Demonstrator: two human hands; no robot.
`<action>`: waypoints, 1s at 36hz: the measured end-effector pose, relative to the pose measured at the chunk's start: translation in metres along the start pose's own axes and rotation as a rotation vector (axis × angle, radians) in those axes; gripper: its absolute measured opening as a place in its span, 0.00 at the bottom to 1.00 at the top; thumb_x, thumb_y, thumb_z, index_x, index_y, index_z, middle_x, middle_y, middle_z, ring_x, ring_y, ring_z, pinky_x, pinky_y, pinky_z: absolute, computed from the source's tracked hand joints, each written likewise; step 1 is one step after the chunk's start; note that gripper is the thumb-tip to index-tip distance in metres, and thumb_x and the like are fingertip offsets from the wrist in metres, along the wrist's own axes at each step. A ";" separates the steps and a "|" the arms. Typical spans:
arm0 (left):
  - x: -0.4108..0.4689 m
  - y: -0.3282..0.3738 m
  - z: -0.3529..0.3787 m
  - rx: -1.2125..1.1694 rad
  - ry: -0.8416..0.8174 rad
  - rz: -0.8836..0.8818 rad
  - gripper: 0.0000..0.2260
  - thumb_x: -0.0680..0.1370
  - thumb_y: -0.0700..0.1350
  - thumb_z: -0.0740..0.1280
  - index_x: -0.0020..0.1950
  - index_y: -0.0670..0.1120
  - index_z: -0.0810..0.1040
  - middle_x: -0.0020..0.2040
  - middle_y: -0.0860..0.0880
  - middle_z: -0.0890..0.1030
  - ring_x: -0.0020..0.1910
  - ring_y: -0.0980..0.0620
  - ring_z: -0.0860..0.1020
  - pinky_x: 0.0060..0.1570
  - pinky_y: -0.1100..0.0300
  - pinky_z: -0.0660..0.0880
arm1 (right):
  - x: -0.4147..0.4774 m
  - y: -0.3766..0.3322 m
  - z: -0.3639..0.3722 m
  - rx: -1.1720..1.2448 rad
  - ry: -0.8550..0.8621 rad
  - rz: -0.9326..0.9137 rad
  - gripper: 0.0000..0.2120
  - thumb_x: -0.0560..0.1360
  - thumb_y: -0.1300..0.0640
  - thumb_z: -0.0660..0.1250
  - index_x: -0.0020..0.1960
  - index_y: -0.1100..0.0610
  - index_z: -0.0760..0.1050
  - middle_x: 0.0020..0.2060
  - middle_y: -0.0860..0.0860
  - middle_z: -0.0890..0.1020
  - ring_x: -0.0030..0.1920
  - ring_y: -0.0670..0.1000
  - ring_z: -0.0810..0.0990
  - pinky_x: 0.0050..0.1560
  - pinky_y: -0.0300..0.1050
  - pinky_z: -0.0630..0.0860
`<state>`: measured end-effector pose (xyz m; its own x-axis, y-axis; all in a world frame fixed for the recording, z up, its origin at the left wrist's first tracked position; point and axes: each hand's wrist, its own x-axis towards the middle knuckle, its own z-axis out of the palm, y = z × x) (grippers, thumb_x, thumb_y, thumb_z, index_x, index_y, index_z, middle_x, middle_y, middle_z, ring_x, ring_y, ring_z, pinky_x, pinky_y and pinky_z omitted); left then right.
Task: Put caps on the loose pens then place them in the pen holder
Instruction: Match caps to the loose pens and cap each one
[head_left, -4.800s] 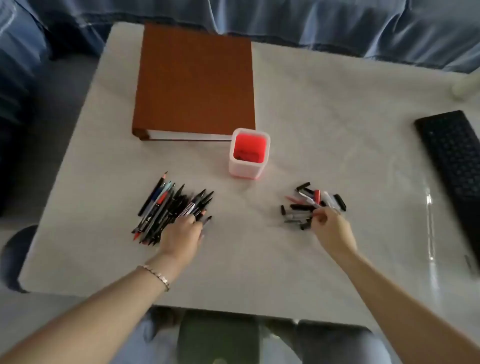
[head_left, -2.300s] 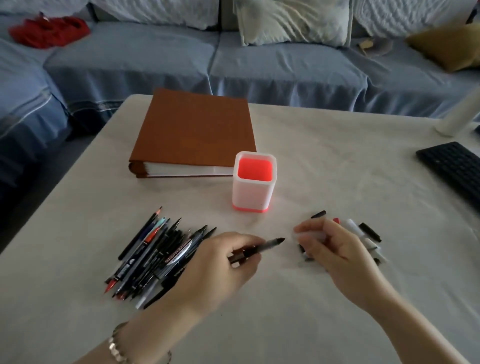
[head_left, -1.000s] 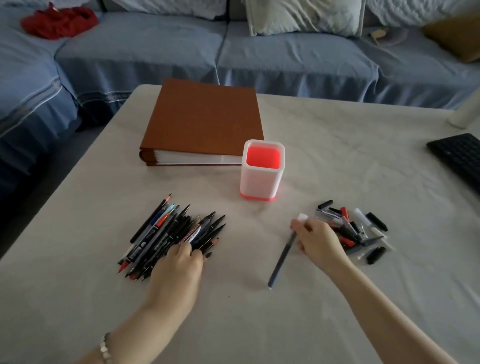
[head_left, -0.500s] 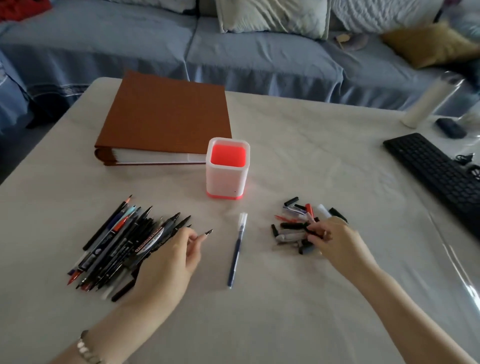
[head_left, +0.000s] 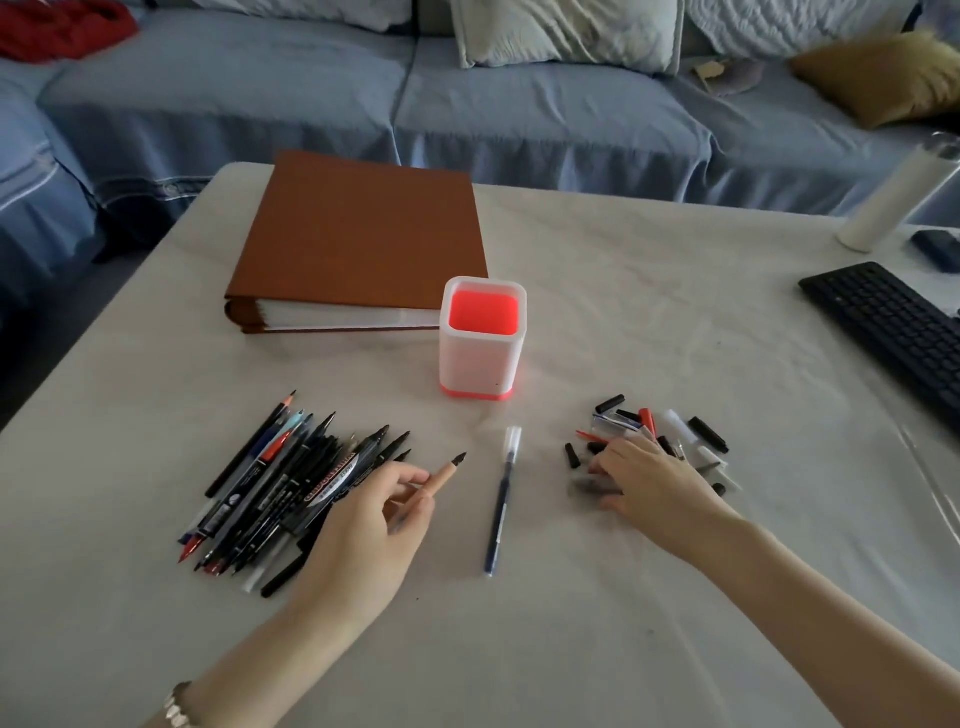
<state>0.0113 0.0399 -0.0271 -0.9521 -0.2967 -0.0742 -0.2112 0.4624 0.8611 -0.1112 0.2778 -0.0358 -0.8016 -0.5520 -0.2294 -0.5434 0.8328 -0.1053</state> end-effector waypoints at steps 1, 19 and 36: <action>-0.001 0.001 0.000 -0.018 -0.002 -0.009 0.06 0.75 0.41 0.66 0.44 0.52 0.75 0.38 0.53 0.81 0.36 0.59 0.77 0.37 0.68 0.72 | 0.000 0.001 0.001 -0.003 -0.005 -0.004 0.13 0.75 0.51 0.62 0.59 0.53 0.70 0.59 0.46 0.71 0.66 0.48 0.63 0.64 0.40 0.60; -0.005 0.006 0.006 -0.119 -0.012 -0.122 0.02 0.73 0.42 0.68 0.44 0.48 0.79 0.38 0.53 0.83 0.36 0.61 0.79 0.36 0.72 0.72 | -0.017 -0.010 -0.015 0.661 0.415 0.225 0.11 0.67 0.64 0.72 0.39 0.50 0.75 0.34 0.40 0.76 0.38 0.36 0.76 0.34 0.24 0.68; -0.016 0.033 0.000 -0.323 -0.184 -0.001 0.07 0.74 0.40 0.67 0.45 0.52 0.80 0.36 0.49 0.82 0.29 0.58 0.75 0.34 0.70 0.71 | -0.031 -0.086 -0.039 1.796 0.594 0.252 0.13 0.71 0.69 0.65 0.54 0.60 0.75 0.33 0.54 0.84 0.43 0.49 0.84 0.40 0.36 0.79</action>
<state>0.0194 0.0596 0.0023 -0.9819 -0.1282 -0.1393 -0.1597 0.1658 0.9731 -0.0493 0.2222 0.0177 -0.9912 -0.0449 -0.1244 0.1320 -0.2769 -0.9518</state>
